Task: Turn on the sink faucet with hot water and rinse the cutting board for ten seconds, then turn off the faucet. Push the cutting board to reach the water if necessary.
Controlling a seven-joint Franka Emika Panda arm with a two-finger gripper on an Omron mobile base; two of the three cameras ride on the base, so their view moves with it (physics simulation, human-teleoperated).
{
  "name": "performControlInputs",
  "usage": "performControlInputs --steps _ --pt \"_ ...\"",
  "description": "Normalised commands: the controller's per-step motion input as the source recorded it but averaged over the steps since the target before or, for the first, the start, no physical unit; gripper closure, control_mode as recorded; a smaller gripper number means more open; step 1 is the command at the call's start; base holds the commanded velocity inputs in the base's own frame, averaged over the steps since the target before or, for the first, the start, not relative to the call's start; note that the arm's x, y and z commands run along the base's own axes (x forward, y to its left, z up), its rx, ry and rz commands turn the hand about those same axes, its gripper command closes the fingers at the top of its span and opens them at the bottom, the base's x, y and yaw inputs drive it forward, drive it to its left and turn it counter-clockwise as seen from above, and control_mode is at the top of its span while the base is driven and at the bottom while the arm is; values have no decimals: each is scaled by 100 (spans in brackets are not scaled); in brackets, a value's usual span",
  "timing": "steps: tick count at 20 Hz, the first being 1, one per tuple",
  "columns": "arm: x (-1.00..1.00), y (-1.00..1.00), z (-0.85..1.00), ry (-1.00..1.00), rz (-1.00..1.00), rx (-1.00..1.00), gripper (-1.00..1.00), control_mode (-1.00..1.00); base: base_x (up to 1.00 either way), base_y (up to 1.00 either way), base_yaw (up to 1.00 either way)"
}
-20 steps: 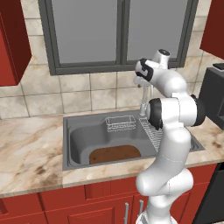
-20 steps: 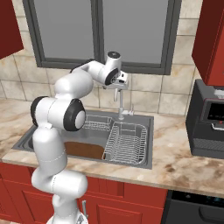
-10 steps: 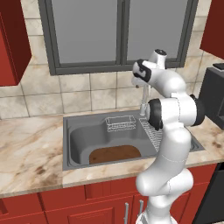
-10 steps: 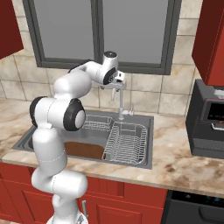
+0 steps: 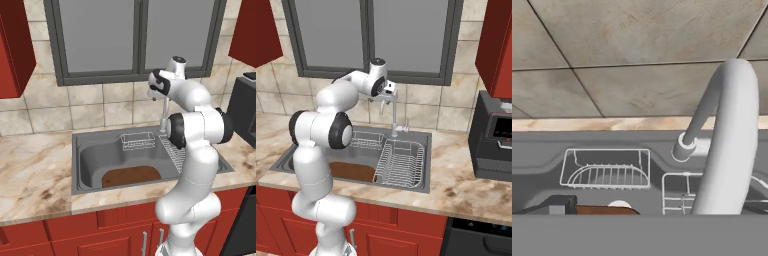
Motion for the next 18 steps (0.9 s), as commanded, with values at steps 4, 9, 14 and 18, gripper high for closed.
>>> performControlInputs --steps 4,9,14,18 --pt "18 57 0 0 0 -3 -100 -100 0 0 0" --pt "23 57 0 0 -1 -2 -100 -100 0 0 0" --pt "24 56 0 0 -1 -2 -100 -100 0 0 0" --pt "27 51 0 0 -1 -2 -100 -100 0 0 0"
